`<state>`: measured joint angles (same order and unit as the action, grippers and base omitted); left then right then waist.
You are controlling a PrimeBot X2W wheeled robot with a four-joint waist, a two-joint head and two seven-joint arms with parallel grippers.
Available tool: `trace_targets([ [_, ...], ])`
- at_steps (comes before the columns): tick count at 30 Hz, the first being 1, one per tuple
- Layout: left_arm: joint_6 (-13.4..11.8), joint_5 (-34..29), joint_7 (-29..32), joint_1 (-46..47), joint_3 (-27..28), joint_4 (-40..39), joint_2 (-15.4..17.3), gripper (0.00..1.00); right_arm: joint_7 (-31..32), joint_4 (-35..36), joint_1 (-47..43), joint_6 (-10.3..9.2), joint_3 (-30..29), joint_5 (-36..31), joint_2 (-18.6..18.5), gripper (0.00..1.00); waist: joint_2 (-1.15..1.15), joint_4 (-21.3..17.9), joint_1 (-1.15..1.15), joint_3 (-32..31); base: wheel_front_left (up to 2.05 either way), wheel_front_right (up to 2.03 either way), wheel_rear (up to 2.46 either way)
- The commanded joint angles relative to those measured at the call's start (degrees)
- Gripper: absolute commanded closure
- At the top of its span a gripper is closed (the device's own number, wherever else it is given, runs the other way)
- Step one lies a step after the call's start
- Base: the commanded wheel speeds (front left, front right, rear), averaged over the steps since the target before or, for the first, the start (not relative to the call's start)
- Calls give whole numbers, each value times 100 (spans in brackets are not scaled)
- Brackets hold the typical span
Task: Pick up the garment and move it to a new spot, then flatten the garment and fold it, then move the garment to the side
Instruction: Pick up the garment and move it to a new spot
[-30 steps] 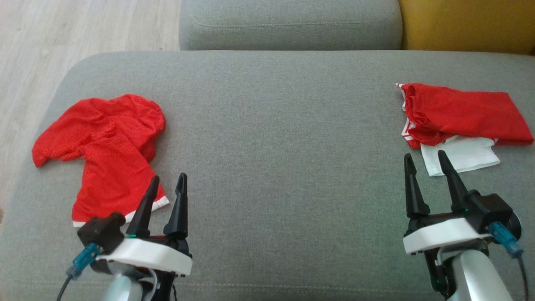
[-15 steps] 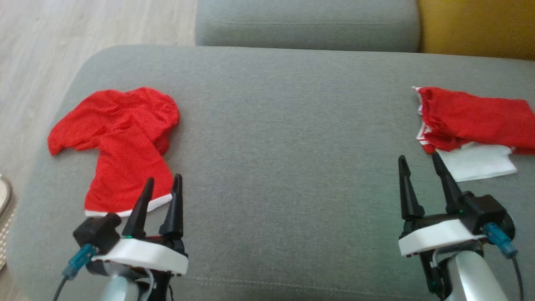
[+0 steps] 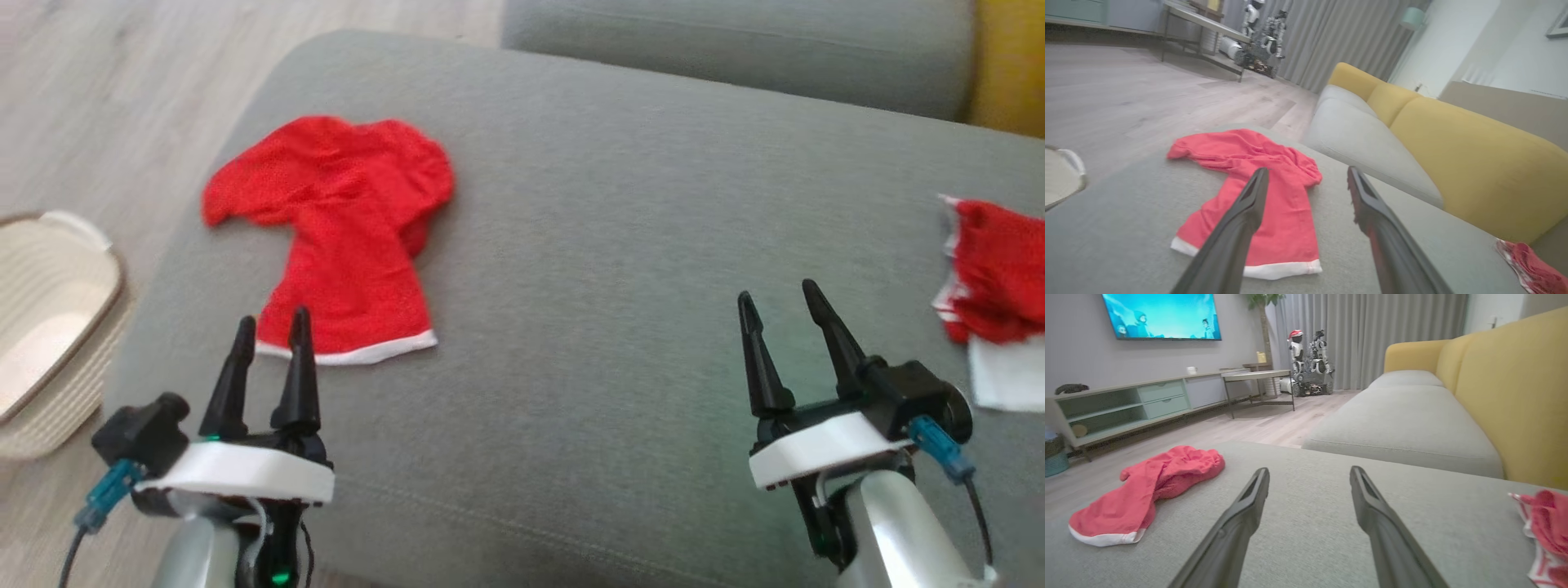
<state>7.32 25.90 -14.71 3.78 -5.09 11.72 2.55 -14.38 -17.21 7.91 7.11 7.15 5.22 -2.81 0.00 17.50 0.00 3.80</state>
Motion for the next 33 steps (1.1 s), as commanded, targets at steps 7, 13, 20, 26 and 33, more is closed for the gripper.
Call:
trace_targets([
  [7,17,179,-29,325,280,-216,33,0,23,113,388,37,209,-128,-7,0,0,674,0,320,0,0,0],
  [13,17,255,-29,379,272,-198,32,0,37,88,461,37,231,-147,-7,0,0,861,0,415,0,0,0],
  [20,17,217,-29,449,336,-65,32,0,25,51,459,37,226,-115,-7,0,0,870,0,383,0,0,0],
  [26,-1,110,-29,771,425,612,32,0,67,138,412,37,31,-206,-7,0,0,824,0,380,0,0,0],
  [33,14,284,127,1654,14,1644,306,0,429,618,345,37,-305,-558,-7,0,0,853,0,551,0,0,0],
])
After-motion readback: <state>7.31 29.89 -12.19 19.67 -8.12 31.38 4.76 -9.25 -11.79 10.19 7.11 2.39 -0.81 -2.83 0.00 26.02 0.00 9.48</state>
